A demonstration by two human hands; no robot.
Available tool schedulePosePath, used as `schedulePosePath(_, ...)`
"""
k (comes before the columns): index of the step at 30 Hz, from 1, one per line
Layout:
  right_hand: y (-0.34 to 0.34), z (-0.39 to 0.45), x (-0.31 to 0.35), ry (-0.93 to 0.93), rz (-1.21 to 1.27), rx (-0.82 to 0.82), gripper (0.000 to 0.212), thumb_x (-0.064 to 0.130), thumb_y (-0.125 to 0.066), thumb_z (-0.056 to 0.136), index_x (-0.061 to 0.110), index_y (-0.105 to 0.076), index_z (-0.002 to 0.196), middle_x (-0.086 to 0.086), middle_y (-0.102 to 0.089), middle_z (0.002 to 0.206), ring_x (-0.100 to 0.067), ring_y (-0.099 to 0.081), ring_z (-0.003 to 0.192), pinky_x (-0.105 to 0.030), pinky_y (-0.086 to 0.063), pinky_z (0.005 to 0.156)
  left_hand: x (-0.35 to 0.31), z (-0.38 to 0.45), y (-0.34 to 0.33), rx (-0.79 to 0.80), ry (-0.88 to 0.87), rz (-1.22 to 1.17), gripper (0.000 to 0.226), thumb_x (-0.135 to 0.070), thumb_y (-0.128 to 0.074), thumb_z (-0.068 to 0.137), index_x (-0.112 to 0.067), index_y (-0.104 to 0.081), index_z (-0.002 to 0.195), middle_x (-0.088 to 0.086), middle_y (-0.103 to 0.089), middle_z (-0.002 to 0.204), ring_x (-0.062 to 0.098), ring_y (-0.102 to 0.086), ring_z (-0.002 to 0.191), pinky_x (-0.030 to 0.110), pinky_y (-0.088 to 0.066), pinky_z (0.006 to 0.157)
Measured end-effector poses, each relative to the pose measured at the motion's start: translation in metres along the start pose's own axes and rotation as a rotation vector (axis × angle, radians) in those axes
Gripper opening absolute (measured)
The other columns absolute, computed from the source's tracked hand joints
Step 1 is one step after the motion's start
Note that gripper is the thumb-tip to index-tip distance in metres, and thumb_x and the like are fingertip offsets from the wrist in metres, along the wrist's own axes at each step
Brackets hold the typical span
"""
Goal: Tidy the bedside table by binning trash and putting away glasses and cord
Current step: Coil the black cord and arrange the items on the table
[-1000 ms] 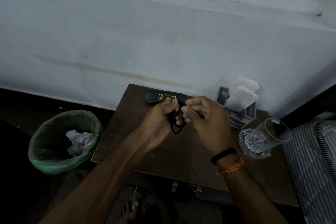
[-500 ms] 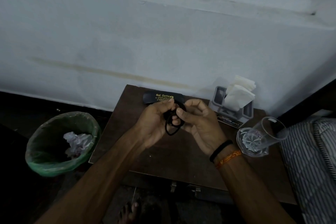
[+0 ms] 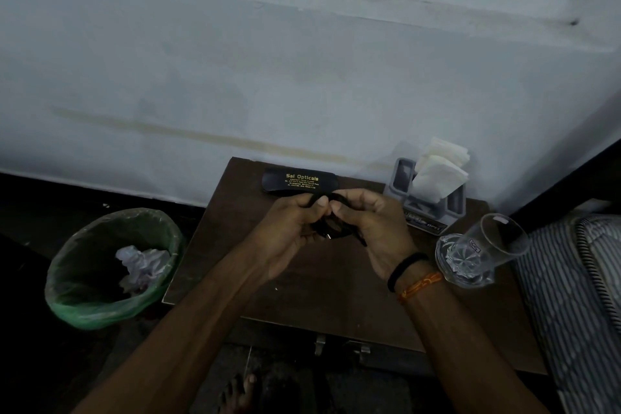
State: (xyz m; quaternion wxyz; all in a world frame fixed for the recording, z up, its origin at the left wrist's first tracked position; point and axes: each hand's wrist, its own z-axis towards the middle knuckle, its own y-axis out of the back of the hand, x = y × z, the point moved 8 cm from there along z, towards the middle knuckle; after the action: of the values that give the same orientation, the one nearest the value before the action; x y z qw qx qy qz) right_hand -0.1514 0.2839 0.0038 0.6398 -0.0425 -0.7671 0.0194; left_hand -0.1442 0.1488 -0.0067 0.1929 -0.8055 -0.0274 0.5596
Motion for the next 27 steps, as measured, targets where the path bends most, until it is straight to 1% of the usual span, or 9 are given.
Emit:
schedulePosePath(5,0.008,0.0,0.007,0.163,-0.213,-0.165,0.012,0.009,-0.076,0.081,0.013,-0.075,0.093,-0.002,-0.076,0.087,-0.016,-0.072,0.086,-0.032,-0.059,0.078,0.005,-0.001,0.001,-0.009,0.088,-0.116,0.014,-0.018,-0.065,0.088,-0.01,-0.074,0.095,0.004,-0.071,0.092,0.016,-0.065,0.083,0.028,-0.051,0.074)
schedulePosePath(9,0.002,-0.006,0.018,0.368,-0.526,-0.251,0.011,0.016,-0.067,0.089,0.021,-0.071,0.098,0.004,-0.068,0.095,-0.006,-0.064,0.089,-0.018,-0.051,0.077,0.006,-0.001,-0.003,-0.019,0.093,-0.169,0.013,-0.02,-0.069,0.084,-0.012,-0.075,0.093,0.001,-0.072,0.092,0.011,-0.065,0.08,0.023,-0.053,0.07)
schedulePosePath(15,0.002,-0.007,0.021,0.354,-0.527,-0.25,0.013,0.016,-0.063,0.092,0.019,-0.069,0.102,0.003,-0.068,0.099,-0.006,-0.063,0.093,-0.014,-0.048,0.076,0.006,0.0,-0.006,0.004,0.076,-0.206,0.016,-0.023,-0.072,0.077,-0.014,-0.077,0.09,0.001,-0.073,0.092,0.009,-0.067,0.078,0.021,-0.053,0.067)
schedulePosePath(18,0.002,-0.005,0.022,0.327,-0.535,-0.19,0.011,0.016,-0.06,0.094,0.021,-0.069,0.093,0.008,-0.069,0.088,0.006,-0.061,0.082,-0.004,-0.042,0.066,0.001,0.0,-0.007,0.004,0.021,-0.146,0.02,-0.023,-0.072,0.077,-0.012,-0.076,0.093,0.003,-0.075,0.095,0.012,-0.07,0.085,0.023,-0.055,0.069)
schedulePosePath(20,0.002,-0.005,0.023,0.325,-0.529,-0.147,0.013,0.016,-0.058,0.096,0.021,-0.07,0.092,0.011,-0.068,0.083,0.011,-0.06,0.077,-0.002,-0.042,0.063,-0.003,0.0,-0.006,0.001,-0.024,-0.101,0.024,-0.021,-0.071,0.079,-0.007,-0.074,0.098,0.008,-0.075,0.1,0.016,-0.071,0.09,0.025,-0.057,0.072)
schedulePosePath(23,0.004,-0.002,0.019,0.296,-0.53,-0.123,0.017,0.021,-0.055,0.099,0.019,-0.071,0.096,0.008,-0.069,0.085,0.005,-0.062,0.079,-0.007,-0.045,0.065,-0.007,0.0,-0.006,0.019,-0.088,-0.034,0.03,-0.021,-0.067,0.084,0.002,-0.071,0.103,0.016,-0.072,0.103,0.02,-0.071,0.09,0.026,-0.058,0.072)
schedulePosePath(25,0.007,0.001,0.013,0.257,-0.44,-0.128,0.02,0.025,-0.053,0.1,0.019,-0.071,0.097,0.006,-0.07,0.086,-0.005,-0.065,0.081,-0.024,-0.052,0.071,-0.007,0.004,-0.002,-0.009,-0.096,-0.028,0.032,-0.02,-0.064,0.09,0.008,-0.069,0.104,0.018,-0.07,0.098,0.018,-0.069,0.083,0.026,-0.058,0.07)
schedulePosePath(26,0.008,0.002,0.011,0.239,-0.389,-0.14,0.021,0.026,-0.052,0.1,0.02,-0.071,0.097,0.006,-0.07,0.086,-0.01,-0.066,0.081,-0.031,-0.053,0.068,-0.007,0.006,0.002,-0.034,-0.093,-0.045,0.033,-0.02,-0.062,0.092,0.01,-0.068,0.103,0.019,-0.069,0.094,0.018,-0.067,0.08,0.026,-0.058,0.069)
schedulePosePath(27,0.01,0.001,0.012,0.227,-0.352,-0.154,0.021,0.027,-0.051,0.101,0.02,-0.071,0.097,0.004,-0.069,0.086,-0.013,-0.064,0.078,-0.033,-0.052,0.062,-0.007,0.008,0.006,-0.056,-0.09,-0.063,0.033,-0.019,-0.06,0.093,0.013,-0.067,0.102,0.019,-0.067,0.091,0.018,-0.066,0.078,0.026,-0.058,0.068)
